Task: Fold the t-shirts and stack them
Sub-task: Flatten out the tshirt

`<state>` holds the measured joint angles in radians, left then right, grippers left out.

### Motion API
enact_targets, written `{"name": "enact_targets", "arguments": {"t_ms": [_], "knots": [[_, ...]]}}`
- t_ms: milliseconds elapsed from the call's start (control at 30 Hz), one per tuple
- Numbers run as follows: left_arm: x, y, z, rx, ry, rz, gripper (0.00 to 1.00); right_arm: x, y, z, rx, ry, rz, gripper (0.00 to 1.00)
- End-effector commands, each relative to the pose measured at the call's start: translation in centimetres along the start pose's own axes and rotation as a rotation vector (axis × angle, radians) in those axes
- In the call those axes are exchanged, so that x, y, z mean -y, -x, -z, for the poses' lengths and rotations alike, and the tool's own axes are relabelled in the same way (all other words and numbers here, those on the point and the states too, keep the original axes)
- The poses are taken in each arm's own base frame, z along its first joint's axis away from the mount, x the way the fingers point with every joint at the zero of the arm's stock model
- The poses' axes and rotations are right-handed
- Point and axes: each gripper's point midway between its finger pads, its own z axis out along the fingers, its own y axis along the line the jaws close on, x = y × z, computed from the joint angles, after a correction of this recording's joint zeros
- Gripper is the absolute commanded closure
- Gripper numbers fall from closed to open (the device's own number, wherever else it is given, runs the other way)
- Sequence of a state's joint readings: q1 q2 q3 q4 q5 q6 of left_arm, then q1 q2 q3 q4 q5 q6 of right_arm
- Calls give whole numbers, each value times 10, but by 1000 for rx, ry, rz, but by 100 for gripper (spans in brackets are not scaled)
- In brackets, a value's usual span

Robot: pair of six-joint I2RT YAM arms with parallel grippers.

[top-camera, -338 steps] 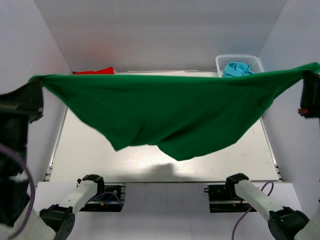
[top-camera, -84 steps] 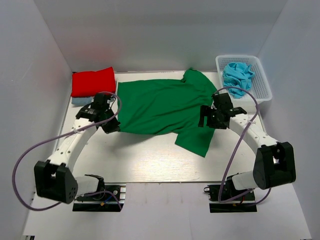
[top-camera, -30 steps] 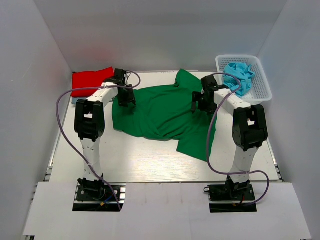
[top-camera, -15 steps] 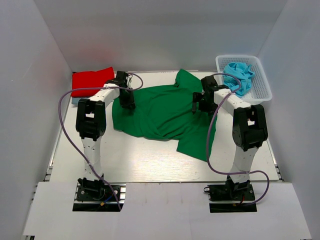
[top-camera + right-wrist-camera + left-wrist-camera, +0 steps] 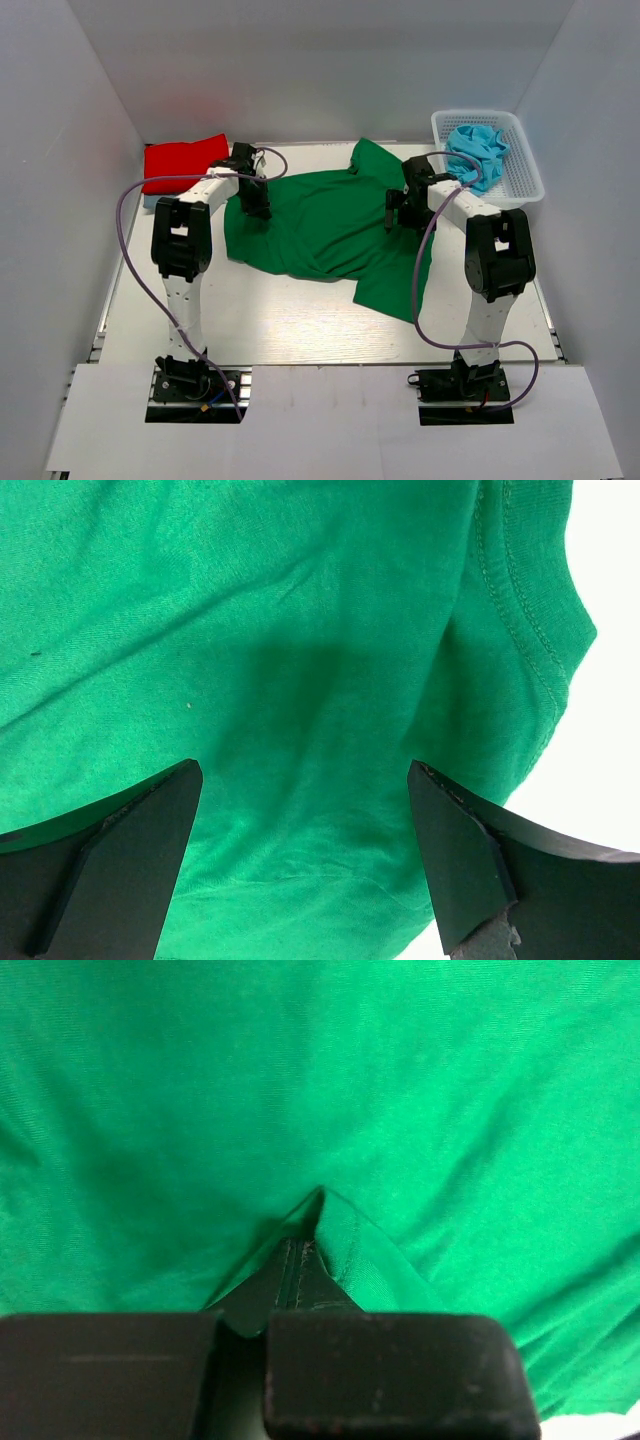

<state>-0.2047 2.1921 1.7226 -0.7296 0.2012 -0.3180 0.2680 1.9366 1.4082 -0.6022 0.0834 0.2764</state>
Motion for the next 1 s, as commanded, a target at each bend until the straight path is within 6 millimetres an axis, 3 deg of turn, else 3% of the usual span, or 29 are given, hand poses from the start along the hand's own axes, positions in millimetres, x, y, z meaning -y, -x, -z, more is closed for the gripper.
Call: {"name": "enact_targets", "arguments": {"t_ms": [0,100,233,467,500,567,600,633,733,833,967], "knots": [[23,21,39,97,-94,-28,100,3,8,11,45,-1,0,11],[25,29,59,149,-81,-36,100,6,7,13,47,-10,-4,11],[16,19,85,145,-8,9,100,12,5,19,57,-38,-17,11],[-7,-36,117,2,118,76,100,20,-5,29,39,-59,-34,11],[-13,-53,114,-39,133,92,100,22,-7,32,40,-60,-37,11],[-15,-59,109,-25,129,103,100,20,-9,30,46,-46,-34,11],[-10,-45,106,25,100,95,98,18,-9,32,53,-36,-34,11],[-3,-45,96,12,62,121,75,16,-8,32,60,-22,-33,11],[9,-22,80,54,-1,120,52,15,-12,33,48,-13,-34,11],[10,-6,63,72,1,159,43,18,-11,39,68,-24,-29,11],[7,-6,45,62,5,184,41,23,-10,42,77,-52,-24,11]]}}
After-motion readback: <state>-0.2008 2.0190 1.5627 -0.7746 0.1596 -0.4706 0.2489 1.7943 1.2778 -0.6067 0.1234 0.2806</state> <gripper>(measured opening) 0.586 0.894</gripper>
